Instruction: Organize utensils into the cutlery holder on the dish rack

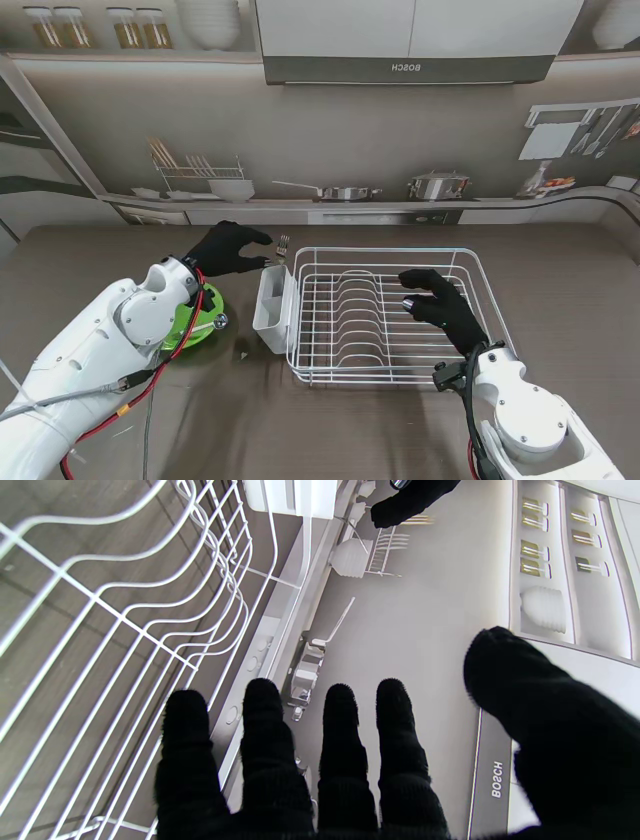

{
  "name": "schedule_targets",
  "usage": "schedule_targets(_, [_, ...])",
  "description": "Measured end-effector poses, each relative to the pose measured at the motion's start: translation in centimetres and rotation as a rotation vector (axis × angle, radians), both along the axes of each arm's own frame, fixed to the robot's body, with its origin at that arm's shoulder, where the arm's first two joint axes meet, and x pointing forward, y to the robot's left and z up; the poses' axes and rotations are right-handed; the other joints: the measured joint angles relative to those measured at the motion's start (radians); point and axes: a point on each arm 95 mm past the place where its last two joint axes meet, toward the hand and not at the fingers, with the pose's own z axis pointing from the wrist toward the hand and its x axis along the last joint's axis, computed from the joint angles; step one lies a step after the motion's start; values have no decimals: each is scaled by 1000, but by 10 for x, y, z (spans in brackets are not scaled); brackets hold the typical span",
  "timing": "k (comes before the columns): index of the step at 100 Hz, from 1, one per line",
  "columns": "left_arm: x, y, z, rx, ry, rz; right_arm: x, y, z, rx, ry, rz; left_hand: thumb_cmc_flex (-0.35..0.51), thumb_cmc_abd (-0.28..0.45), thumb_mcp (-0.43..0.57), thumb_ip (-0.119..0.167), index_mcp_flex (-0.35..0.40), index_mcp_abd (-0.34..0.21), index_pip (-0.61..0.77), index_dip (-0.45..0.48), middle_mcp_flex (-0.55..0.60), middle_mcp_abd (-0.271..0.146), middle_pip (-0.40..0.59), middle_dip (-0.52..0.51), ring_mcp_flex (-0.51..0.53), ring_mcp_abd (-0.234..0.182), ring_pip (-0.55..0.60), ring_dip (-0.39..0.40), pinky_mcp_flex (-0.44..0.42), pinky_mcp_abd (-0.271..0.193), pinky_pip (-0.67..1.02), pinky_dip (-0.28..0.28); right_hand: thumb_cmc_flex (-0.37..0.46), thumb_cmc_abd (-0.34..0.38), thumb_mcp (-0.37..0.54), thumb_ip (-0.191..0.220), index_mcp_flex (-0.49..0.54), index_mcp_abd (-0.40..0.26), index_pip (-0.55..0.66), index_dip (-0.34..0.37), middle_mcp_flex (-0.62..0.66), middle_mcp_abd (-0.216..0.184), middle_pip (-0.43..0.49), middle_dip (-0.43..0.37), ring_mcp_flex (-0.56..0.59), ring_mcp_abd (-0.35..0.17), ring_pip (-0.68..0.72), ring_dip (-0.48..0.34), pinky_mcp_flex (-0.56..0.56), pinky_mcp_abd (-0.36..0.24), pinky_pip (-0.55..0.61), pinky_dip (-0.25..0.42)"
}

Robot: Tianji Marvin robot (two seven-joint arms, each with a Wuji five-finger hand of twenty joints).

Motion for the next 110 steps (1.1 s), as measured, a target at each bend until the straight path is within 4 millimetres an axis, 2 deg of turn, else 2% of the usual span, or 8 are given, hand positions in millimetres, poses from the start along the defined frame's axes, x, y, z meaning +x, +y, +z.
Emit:
schedule_targets(20, [-18,15,3,64,1,22,0,0,0,1,2,0,-1,1,-12,0,3,0,0,-6,0,0,0,0,0,5,0,0,0,0,0,0,0,0,0,0,0,0,0,0,0,0,0,0,0,0,0,0,0,0,0,0])
schedule_targets(56, [-47,43,-17,193,63,42,0,0,0,2,4,4,-1,1,-12,0,18,0,14,-6,0,0,-1,0,0,5,-1,0,0,1,-13,0,0,15,0,0,0,0,0,0,0,1,0,0,0,0,0,0,0,0,0,0])
schedule_targets(75, [-55,50,-22,244,87,46,-1,0,-1,3,5,5,9,1,5,0,17,-1,14,-16,0,0,-12,-4,-1,5,-6,0,0,1,-25,0,0,15,0,0,0,0,0,0,0,1,0,0,0,0,0,0,0,0,0,0])
schedule_targets(85, [-58,53,-24,269,89,43,-1,0,-1,3,6,5,8,1,52,0,15,-3,15,-22,-13,0,-25,-26,-2,5,-14,-2,0,1,-37,0,0,15,0,0,0,0,0,0,0,1,0,0,0,0,0,0,0,0,0,0])
schedule_targets(91, [-60,54,-24,278,91,42,-1,1,-1,3,6,6,32,1,46,0,15,-3,15,-26,-12,-1,-15,-23,-2,5,-14,-2,0,1,-38,0,0,15,0,0,0,0,0,0,0,1,0,0,0,0,0,0,0,0,0,0])
schedule_targets(95, [-61,55,-25,286,94,41,-1,1,-1,3,6,6,48,1,-1,-8,11,-6,14,-29,-12,-1,-15,-23,-4,5,-14,-2,0,1,-47,0,0,15,0,0,0,0,0,0,0,1,0,0,0,0,0,0,0,0,0,0])
schedule_targets(110, [-65,58,-27,320,114,31,-1,1,-1,3,7,8,48,-50,93,-4,-14,-27,0,-38,-48,-6,-27,-40,-27,-2,-26,-12,0,1,-74,0,0,15,0,0,0,0,0,0,0,1,0,0,11,1,1,9,0,0,0,1])
